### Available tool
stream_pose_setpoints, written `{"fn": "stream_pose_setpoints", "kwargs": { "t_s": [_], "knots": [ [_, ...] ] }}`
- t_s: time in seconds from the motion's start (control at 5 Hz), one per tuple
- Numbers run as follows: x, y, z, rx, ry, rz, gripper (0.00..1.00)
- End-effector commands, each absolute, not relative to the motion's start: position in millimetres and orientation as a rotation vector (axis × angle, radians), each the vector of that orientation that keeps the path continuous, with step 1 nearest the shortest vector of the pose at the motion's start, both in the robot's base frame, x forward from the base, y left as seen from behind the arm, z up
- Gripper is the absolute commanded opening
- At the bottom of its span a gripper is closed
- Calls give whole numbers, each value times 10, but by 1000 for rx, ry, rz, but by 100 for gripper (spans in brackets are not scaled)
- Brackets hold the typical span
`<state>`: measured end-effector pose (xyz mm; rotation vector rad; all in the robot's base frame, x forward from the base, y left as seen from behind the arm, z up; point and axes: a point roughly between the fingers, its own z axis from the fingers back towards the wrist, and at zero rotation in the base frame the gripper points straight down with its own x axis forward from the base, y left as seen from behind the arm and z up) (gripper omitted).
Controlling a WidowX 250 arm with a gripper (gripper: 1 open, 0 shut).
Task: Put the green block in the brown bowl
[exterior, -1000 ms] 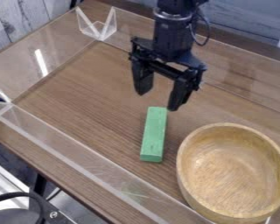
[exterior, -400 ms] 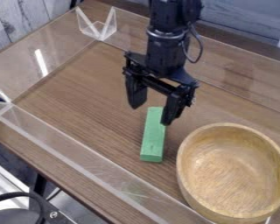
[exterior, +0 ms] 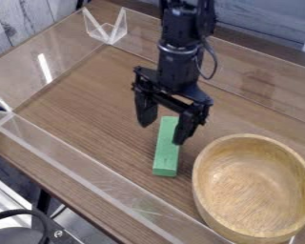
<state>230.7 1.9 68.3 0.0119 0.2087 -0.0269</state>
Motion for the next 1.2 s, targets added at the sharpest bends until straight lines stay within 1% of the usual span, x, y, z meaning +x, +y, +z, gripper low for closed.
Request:
{"fn": "stream_pose_setpoints", "kwargs": {
  "t_s": [0.0, 0.4, 1.0],
  "knots": [
    [2348, 30, 692, 16, 186, -19, 100],
    [2337, 24, 589, 17, 195, -4, 100],
    [2345, 14, 516, 15, 193, 10, 100]
  ]
}}
